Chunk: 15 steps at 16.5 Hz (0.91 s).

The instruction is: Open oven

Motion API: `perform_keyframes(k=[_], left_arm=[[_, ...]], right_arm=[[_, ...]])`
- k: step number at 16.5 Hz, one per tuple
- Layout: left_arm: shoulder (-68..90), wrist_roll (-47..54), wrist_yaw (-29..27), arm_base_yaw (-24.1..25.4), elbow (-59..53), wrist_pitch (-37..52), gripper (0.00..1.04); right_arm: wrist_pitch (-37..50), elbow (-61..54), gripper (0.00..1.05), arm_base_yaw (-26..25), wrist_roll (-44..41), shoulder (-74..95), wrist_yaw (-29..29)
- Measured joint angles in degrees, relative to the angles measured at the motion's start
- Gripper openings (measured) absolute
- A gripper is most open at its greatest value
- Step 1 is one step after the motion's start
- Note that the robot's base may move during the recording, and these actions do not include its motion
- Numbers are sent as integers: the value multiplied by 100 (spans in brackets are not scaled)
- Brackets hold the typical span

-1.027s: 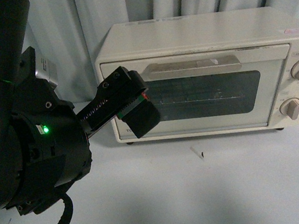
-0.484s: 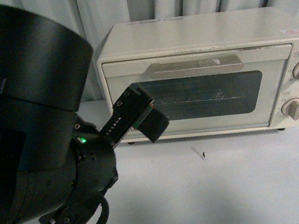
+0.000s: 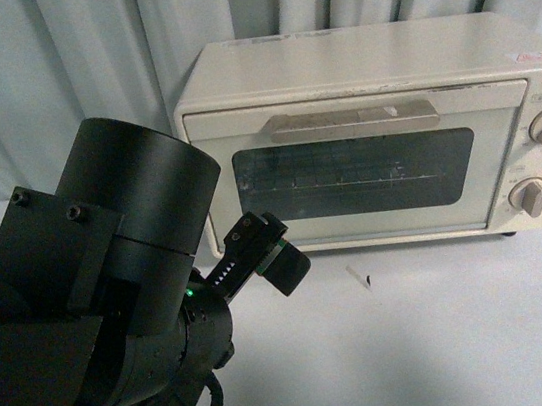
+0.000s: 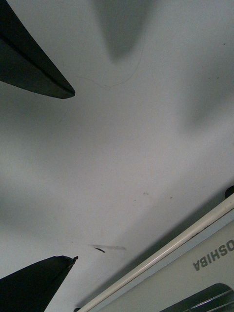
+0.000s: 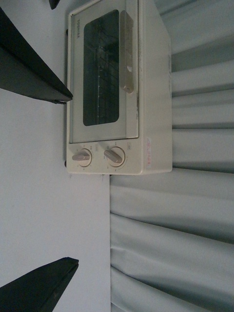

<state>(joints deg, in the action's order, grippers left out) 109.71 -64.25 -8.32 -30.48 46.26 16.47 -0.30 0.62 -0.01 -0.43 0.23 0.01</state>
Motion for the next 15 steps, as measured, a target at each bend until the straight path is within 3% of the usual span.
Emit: perform_keyframes(k=[7, 15], left_arm=[[192, 20, 85, 122, 61, 177, 98], [417, 22, 20, -103, 33, 332, 98]], right_arm=[[2, 0, 98, 0, 0, 0, 0], [2, 0, 98, 0, 0, 0, 0]])
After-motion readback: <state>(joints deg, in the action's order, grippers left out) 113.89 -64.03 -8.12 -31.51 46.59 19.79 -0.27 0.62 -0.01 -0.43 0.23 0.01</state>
